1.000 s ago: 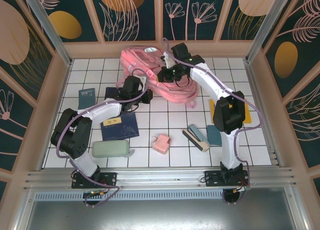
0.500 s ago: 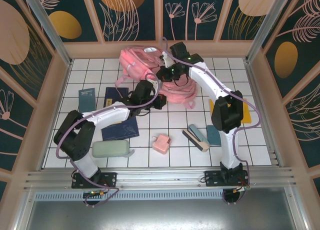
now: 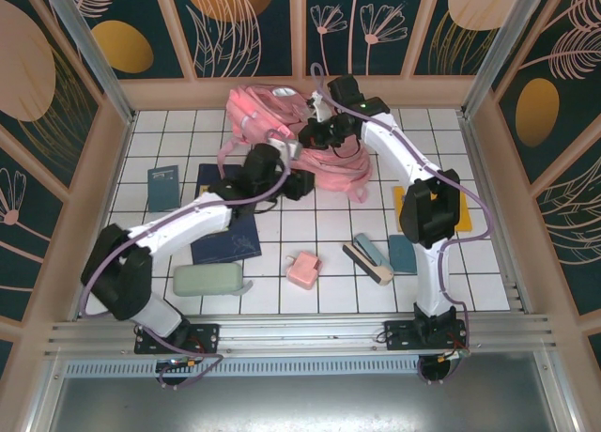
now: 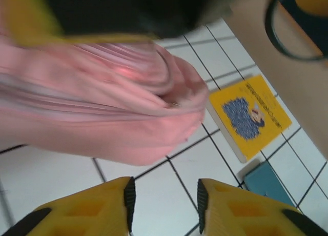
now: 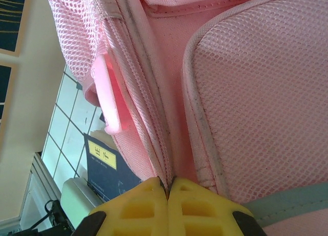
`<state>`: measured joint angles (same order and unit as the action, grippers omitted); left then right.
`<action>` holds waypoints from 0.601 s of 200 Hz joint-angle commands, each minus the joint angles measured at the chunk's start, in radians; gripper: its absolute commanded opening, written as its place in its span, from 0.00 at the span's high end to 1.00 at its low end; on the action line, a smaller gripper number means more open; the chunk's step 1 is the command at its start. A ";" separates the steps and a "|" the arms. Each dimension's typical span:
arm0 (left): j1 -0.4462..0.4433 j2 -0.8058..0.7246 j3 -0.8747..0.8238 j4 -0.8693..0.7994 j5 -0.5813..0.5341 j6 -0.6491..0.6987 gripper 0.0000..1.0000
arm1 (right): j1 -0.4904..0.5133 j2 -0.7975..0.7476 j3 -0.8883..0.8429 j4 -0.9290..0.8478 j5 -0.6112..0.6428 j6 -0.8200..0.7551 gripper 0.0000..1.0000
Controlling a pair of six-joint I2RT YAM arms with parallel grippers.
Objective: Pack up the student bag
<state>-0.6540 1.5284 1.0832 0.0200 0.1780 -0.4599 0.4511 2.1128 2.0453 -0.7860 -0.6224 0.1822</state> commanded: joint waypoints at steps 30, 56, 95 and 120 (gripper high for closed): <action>0.220 -0.047 -0.082 0.068 0.196 0.097 0.50 | -0.026 -0.087 -0.022 0.049 -0.067 -0.003 1.00; 0.300 -0.015 -0.101 0.158 0.338 0.090 0.16 | -0.052 -0.124 -0.069 0.097 -0.131 0.026 1.00; 0.392 0.056 -0.046 0.189 0.533 0.140 0.19 | -0.055 -0.125 -0.066 0.105 -0.177 0.029 1.00; 0.392 0.104 -0.027 0.262 0.633 0.142 0.23 | -0.061 -0.126 -0.081 0.141 -0.244 0.056 1.00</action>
<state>-0.2539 1.5917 1.0157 0.1852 0.6388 -0.3580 0.3962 2.0708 1.9701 -0.7322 -0.7273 0.1936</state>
